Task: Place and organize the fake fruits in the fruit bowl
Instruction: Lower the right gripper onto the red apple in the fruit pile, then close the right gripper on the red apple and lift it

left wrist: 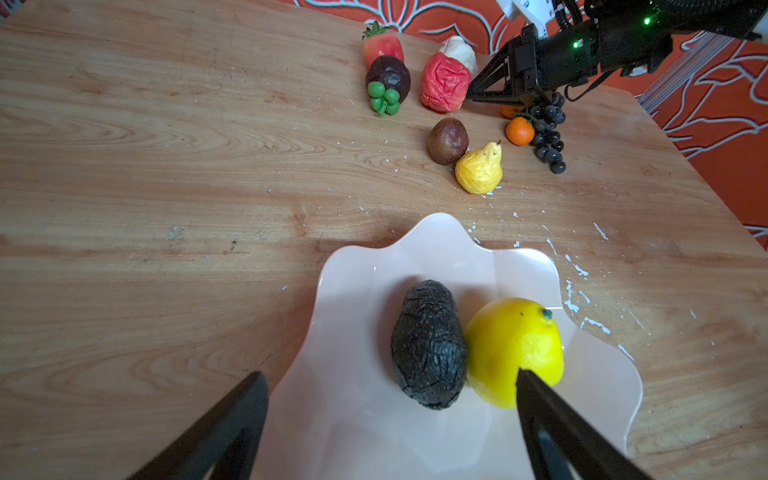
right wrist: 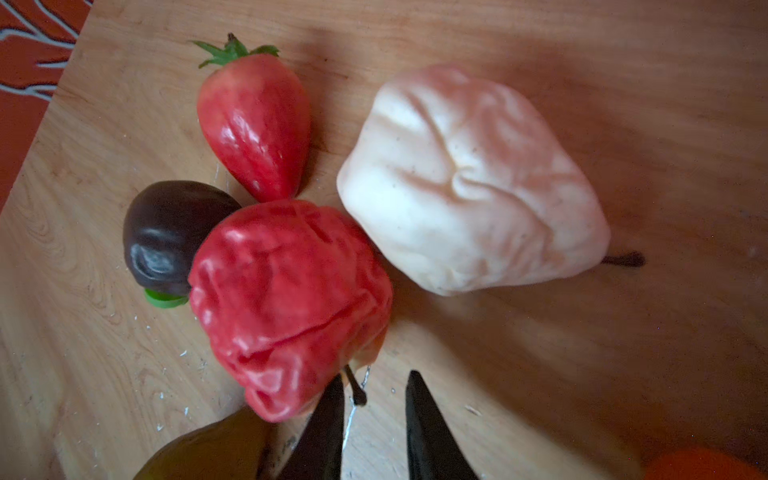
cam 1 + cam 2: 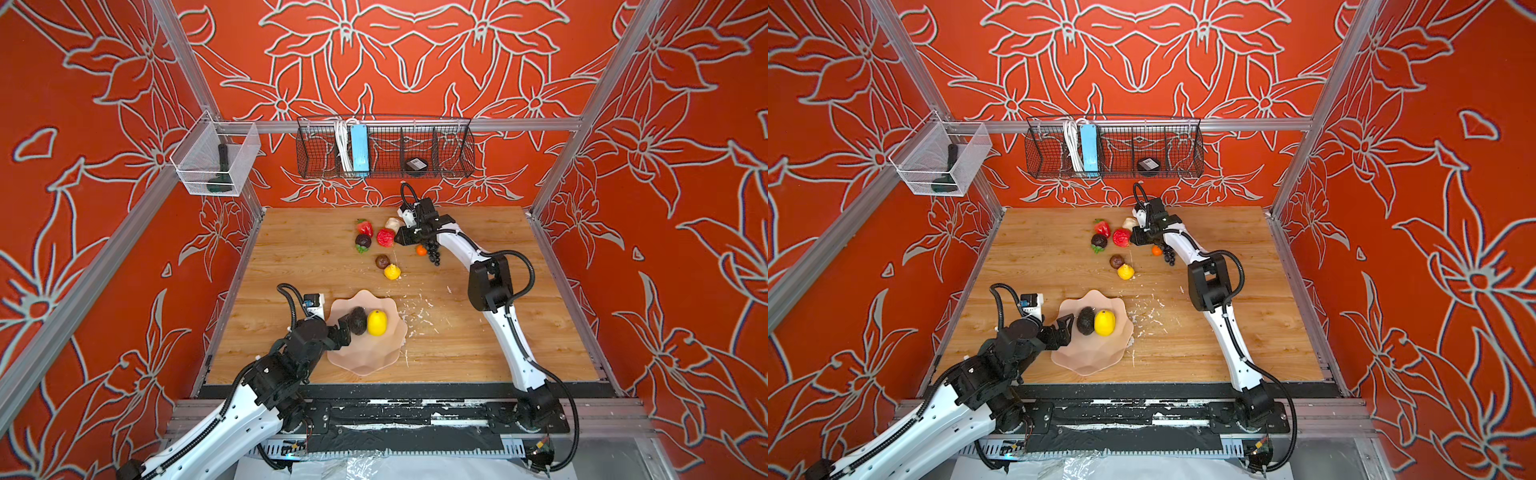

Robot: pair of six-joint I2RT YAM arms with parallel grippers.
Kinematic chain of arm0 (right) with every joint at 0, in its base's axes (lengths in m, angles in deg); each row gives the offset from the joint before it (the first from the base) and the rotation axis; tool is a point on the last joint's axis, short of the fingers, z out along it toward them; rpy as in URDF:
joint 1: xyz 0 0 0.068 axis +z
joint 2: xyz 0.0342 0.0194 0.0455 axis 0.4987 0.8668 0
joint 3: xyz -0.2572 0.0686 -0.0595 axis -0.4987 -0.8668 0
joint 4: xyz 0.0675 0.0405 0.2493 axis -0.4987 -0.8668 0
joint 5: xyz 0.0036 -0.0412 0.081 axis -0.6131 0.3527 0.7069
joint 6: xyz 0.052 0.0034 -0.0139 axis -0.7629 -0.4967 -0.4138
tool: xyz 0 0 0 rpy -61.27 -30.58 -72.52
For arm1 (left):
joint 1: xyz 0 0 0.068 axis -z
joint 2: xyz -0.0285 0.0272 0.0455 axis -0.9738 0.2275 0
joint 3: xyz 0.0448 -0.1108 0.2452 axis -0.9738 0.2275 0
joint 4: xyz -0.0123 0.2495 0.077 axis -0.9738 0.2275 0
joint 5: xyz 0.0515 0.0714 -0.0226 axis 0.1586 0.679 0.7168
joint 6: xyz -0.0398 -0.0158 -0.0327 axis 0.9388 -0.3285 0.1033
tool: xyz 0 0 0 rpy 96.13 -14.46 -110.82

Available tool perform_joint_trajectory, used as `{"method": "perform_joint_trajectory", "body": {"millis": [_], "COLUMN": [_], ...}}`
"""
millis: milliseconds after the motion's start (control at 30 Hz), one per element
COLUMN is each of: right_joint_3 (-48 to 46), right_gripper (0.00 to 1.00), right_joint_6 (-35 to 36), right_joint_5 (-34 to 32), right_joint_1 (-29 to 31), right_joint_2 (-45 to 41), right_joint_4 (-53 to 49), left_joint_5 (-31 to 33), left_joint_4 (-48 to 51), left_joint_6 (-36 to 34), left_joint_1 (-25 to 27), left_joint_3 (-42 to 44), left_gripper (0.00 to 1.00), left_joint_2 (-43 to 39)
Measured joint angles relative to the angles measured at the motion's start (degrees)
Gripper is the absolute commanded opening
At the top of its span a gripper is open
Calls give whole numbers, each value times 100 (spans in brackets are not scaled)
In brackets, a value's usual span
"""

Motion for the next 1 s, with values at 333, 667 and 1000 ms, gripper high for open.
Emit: {"method": "perform_joint_trajectory", "body": {"millis": [333,667,1000], "right_joint_3": [2,2,-31], "right_gripper": [21,5,0], "right_joint_6": [-313,-472,-479], "right_joint_5": [201,540,636], "right_joint_1": [4,26,42], "right_joint_2": [103,144,138], "right_joint_4": [173,533,627], "left_joint_5": [-68,-68,-68], "left_joint_4": [-153,-267,-295], "left_joint_6": [-4,-24,-46], "left_joint_1": [0,0,0], "left_joint_3": [0,0,0], "left_gripper": [93,93,93], "left_joint_2": [195,457,476]}}
